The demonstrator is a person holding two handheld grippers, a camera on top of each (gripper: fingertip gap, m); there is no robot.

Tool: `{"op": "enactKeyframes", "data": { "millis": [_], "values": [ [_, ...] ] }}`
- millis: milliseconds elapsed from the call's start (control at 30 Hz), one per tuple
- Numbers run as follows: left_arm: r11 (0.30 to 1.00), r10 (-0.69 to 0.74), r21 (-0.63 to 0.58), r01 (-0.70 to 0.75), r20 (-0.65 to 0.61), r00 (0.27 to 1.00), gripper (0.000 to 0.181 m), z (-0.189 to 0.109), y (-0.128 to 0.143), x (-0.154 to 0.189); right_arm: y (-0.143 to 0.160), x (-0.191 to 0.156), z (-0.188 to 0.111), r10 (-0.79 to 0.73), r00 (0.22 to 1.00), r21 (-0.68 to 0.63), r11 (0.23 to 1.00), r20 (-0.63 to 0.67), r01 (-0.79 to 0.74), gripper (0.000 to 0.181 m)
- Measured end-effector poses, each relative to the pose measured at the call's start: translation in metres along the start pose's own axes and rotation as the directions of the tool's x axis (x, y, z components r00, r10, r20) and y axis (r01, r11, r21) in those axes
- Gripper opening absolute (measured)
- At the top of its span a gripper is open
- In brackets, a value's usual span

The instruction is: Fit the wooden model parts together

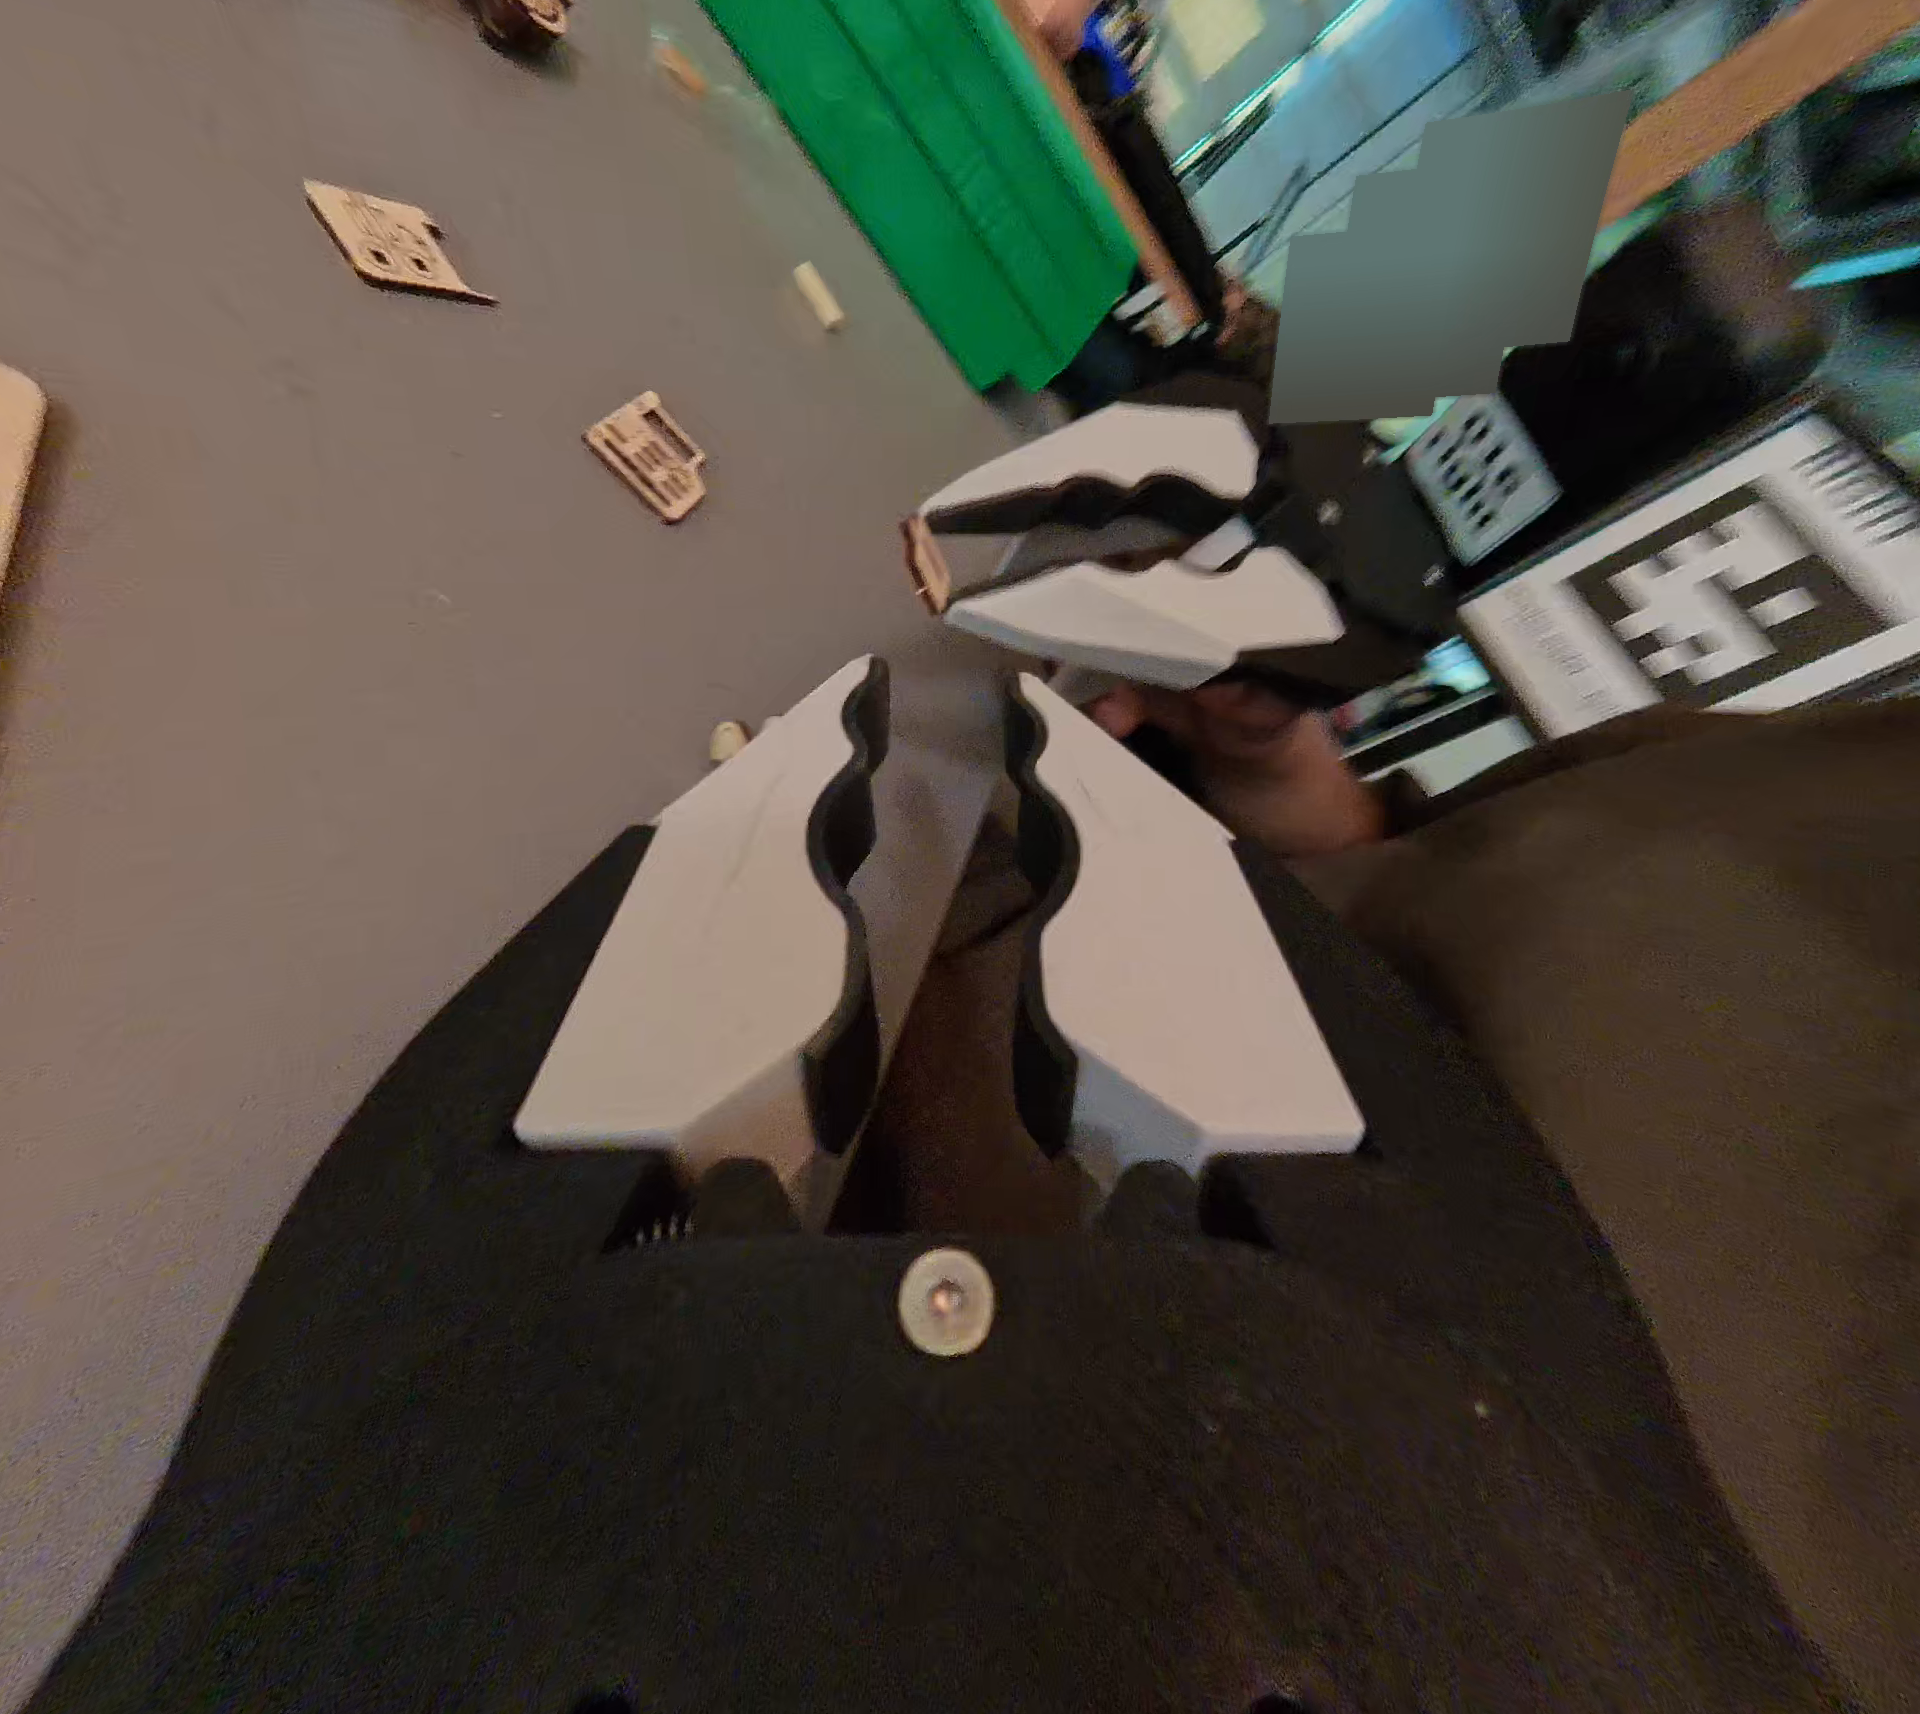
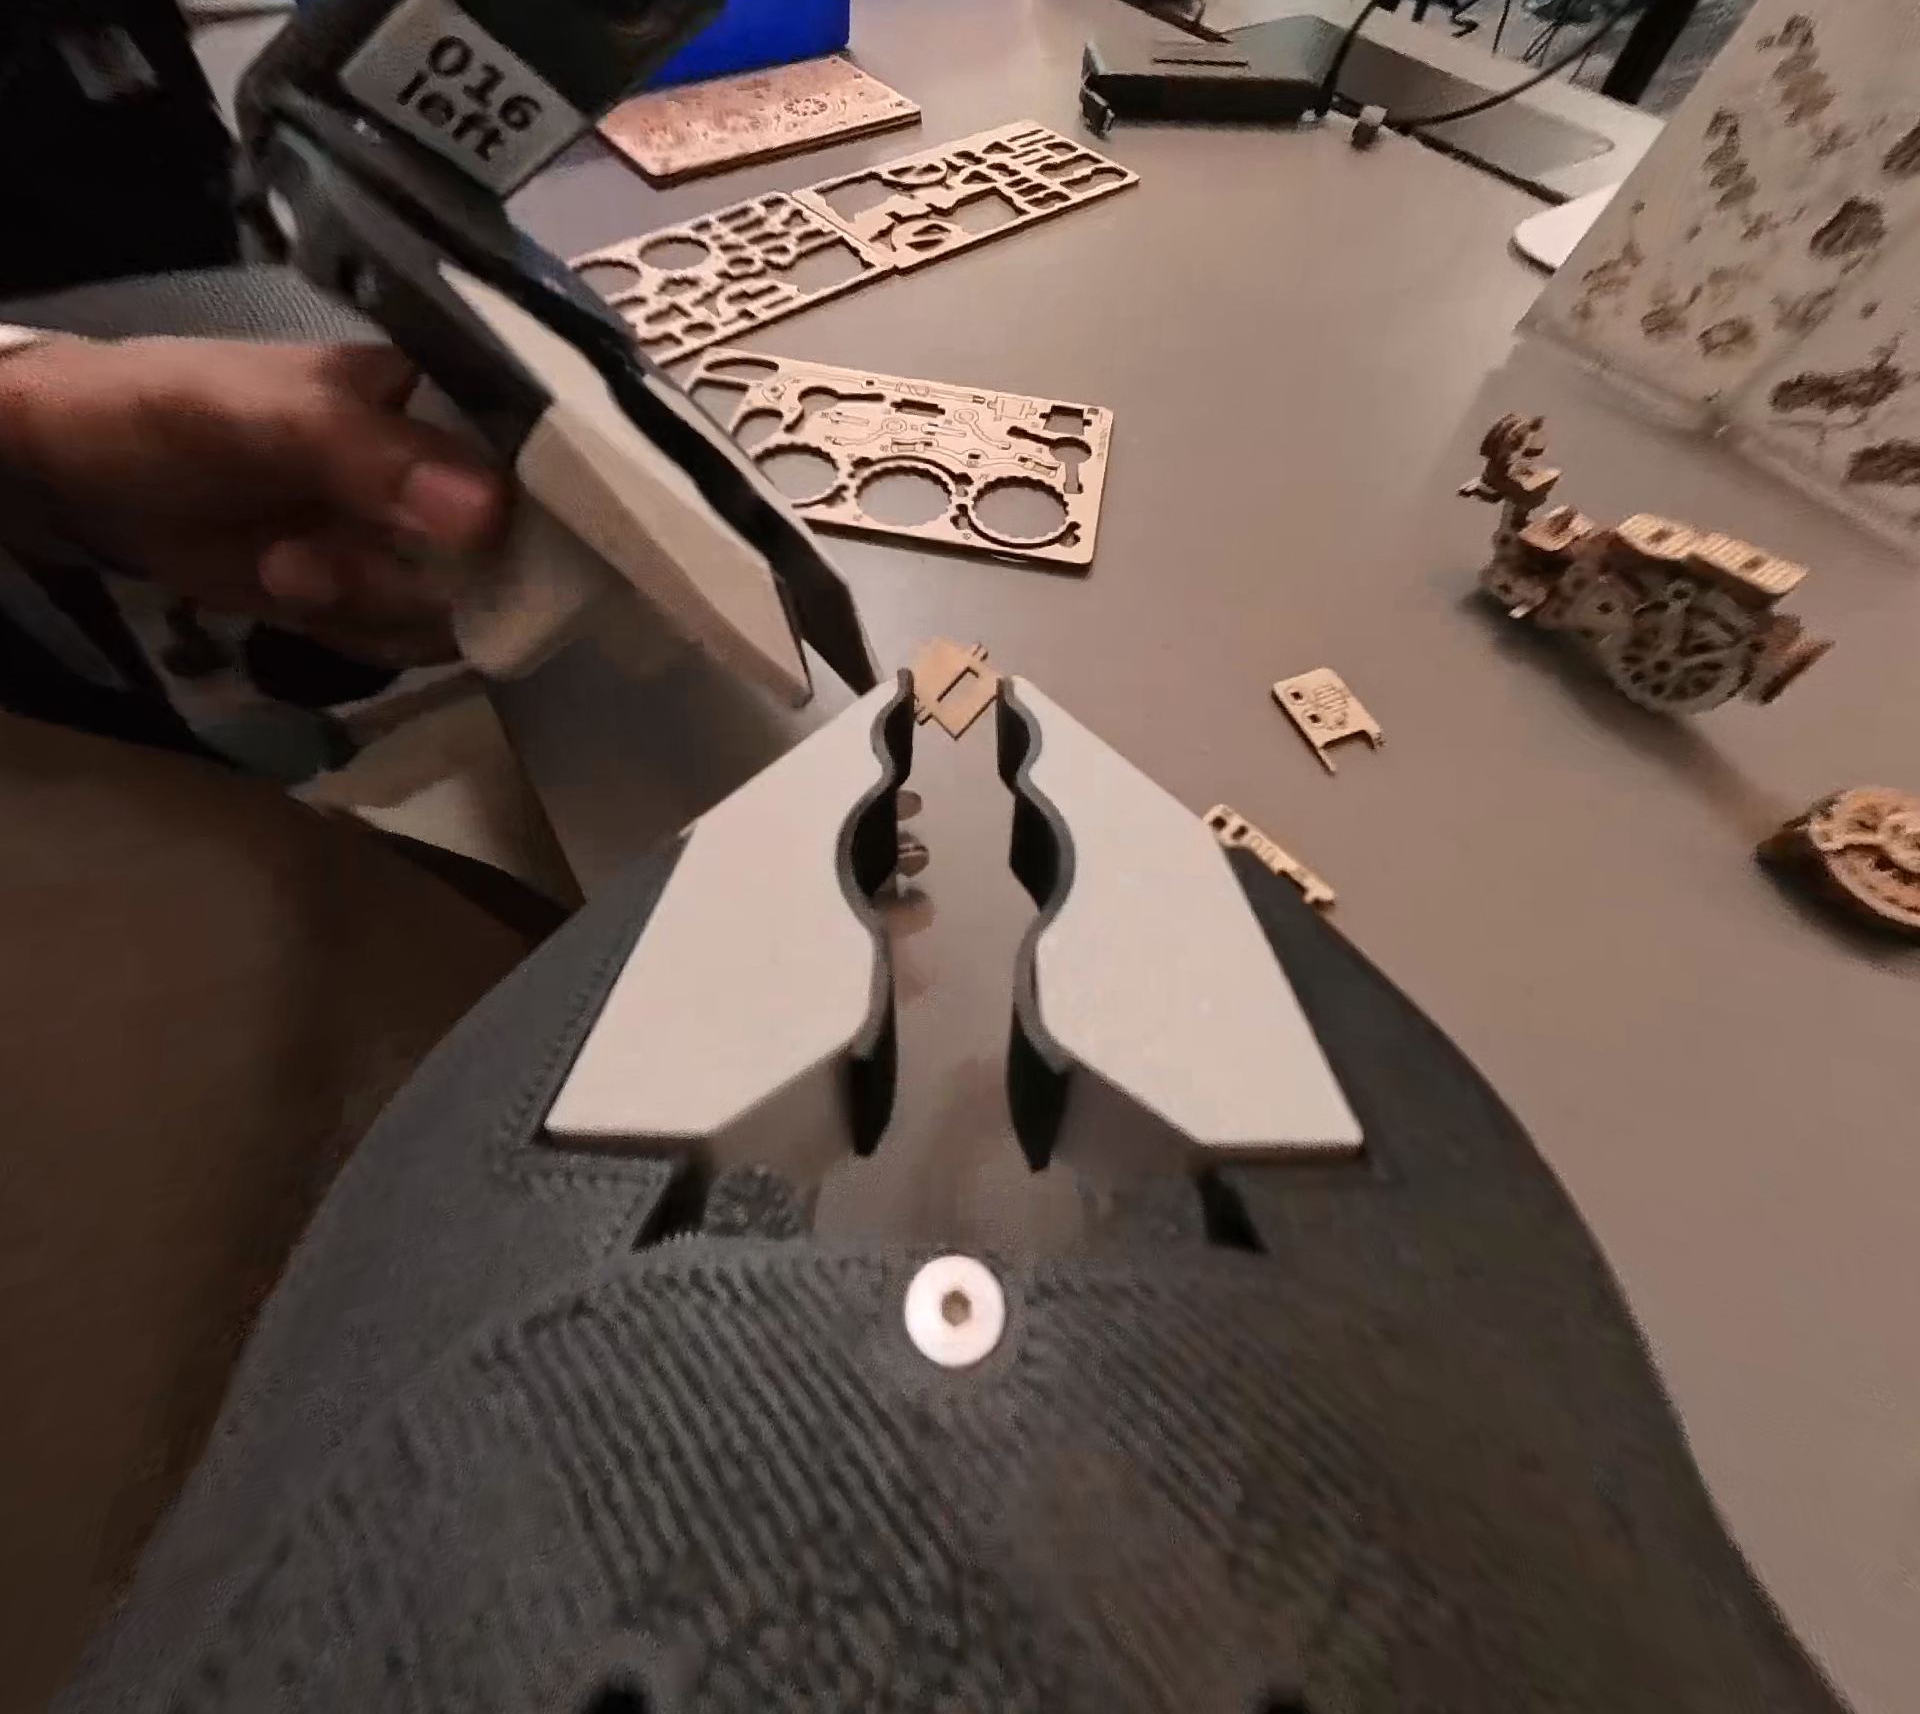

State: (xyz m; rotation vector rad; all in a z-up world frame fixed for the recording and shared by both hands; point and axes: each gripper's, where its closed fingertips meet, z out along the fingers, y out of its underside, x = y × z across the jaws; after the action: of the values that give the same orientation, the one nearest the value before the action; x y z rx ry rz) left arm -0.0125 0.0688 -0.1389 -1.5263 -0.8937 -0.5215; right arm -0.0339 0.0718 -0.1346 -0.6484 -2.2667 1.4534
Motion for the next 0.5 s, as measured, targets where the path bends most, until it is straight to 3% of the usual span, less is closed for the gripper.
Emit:
{"op": "enactKeyframes", "data": {
  "millis": [133, 267, 500],
  "values": [
    [0.988, -0.145, 0.038, 0.149, -0.084, 0.986, 0.021, -0.003, -0.005, 0.000, 0.001, -0.011, 0.003, -0.100, 0.995, -0.009, 0.995, -0.009, 0.100, 0.014],
    [0.981, -0.185, 0.035, 0.190, -0.116, 0.976, 0.003, -0.004, -0.006, 0.000, 0.001, -0.018, 0.005, -0.122, 0.993, -0.007, 0.992, -0.004, 0.122, 0.014],
    [0.978, -0.210, -0.002, 0.210, -0.096, 0.973, 0.001, -0.007, -0.002, -0.011, 0.001, -0.013, 0.003, -0.077, 0.996, 0.019, 0.997, 0.035, 0.076, 0.020]
  ]
}}
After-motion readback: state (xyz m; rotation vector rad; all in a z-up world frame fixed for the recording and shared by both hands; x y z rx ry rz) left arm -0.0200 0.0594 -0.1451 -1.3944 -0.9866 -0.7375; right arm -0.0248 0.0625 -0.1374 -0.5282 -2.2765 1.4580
